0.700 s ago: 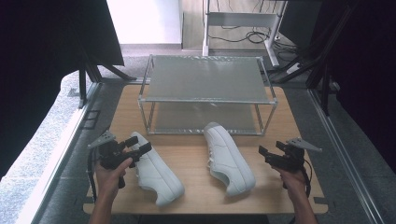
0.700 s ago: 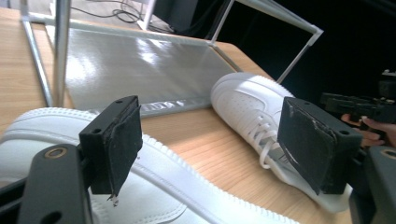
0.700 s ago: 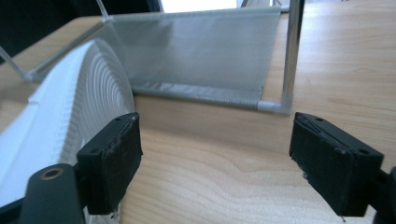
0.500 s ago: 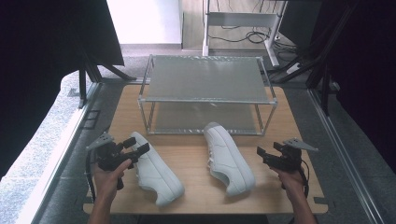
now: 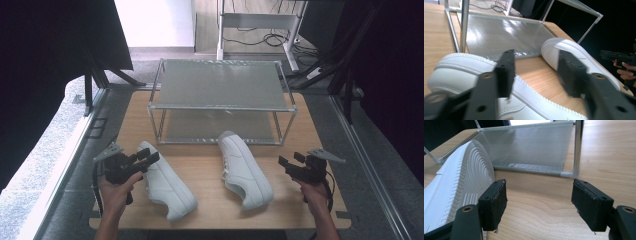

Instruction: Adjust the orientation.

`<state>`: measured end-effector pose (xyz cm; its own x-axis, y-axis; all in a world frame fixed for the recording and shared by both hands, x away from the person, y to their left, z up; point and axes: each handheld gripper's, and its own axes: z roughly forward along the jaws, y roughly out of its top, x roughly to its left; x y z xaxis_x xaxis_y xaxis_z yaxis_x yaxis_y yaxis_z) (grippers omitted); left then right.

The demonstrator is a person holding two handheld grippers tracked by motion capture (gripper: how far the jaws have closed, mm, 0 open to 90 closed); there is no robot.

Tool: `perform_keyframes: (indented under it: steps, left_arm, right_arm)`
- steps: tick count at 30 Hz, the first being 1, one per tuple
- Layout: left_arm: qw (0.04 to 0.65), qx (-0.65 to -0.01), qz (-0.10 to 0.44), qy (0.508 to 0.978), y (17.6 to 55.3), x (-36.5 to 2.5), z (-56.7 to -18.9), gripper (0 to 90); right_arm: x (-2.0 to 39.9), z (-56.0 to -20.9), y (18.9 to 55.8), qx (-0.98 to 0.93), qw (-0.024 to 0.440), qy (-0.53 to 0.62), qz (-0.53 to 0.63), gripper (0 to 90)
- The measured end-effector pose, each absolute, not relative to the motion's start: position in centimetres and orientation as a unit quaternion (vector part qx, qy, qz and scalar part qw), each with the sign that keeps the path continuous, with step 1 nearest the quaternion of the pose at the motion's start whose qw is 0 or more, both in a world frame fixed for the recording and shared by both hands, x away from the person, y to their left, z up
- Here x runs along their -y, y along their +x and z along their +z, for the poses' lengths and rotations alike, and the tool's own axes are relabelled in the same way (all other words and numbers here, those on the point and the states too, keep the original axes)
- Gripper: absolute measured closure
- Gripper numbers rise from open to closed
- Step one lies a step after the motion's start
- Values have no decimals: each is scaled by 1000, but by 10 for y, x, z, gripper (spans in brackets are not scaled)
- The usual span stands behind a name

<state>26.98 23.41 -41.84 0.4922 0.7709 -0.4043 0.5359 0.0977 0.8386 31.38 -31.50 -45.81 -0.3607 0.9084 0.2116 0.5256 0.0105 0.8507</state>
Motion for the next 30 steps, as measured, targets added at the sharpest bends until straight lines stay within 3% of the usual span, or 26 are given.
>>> perform_keyframes:
  steps: [1,10,24,30]
  left_arm:
    - [551,-492,105,666,270,-234,-418,605]
    - [559,-480,84,671,272,-233,-416,843]
    - [557,-495,95,660,250,-253,-410,884]
    - [533,-523,72,661,221,-264,-439,894]
  right_arm:
    - [317,-457,314,-679,208,526,469,296]
    - [318,-461,313,-683,198,532,459,296]
    - [321,-466,313,-677,181,550,455,296]
    - [320,-468,312,-678,176,546,459,296]
